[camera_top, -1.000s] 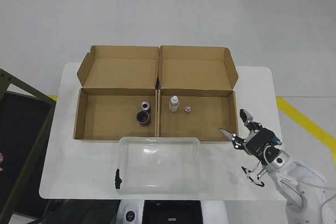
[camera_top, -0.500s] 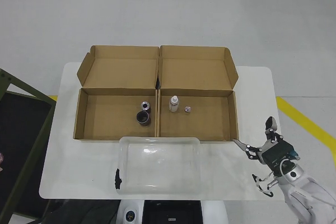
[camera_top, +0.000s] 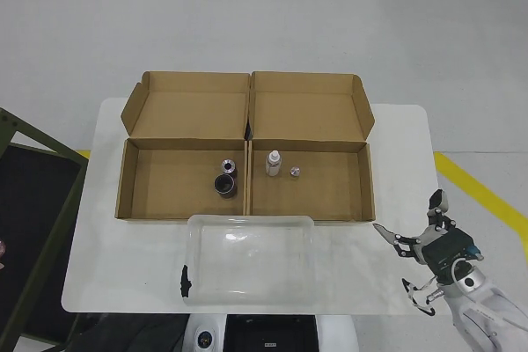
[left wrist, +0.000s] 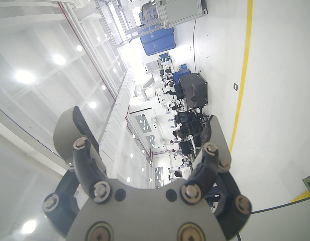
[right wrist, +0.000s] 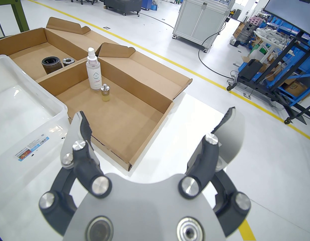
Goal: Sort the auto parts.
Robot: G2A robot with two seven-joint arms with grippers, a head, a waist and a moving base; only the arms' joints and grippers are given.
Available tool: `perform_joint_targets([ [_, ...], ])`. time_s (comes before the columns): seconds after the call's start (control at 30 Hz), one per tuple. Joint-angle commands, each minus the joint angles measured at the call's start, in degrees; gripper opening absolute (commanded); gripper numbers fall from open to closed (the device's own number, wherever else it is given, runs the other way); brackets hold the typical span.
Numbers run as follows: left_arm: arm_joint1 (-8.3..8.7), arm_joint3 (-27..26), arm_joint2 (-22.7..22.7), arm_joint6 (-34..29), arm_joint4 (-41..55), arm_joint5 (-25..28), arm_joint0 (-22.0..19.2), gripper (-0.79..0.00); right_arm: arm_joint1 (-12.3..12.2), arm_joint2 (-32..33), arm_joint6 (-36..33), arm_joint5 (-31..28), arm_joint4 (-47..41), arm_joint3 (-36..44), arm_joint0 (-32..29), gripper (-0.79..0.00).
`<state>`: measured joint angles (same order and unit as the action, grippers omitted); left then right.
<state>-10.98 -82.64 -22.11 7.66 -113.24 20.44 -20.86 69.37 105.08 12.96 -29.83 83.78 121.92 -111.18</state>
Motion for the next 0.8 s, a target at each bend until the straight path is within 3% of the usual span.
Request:
perform_joint_targets([
  [0.0,0.0,0.0,0.0,0.0,0.0,0.0,0.0,0.0,0.0,0.0,0.0,0.0,0.0,0.0,0.0,0.0],
  [0.77,0.0,0.0,0.0,0.0,0.0,0.0,0.0,-0.001,0.0,0.0,-0.01,0.0,0.01,0.0,0.0,0.0],
])
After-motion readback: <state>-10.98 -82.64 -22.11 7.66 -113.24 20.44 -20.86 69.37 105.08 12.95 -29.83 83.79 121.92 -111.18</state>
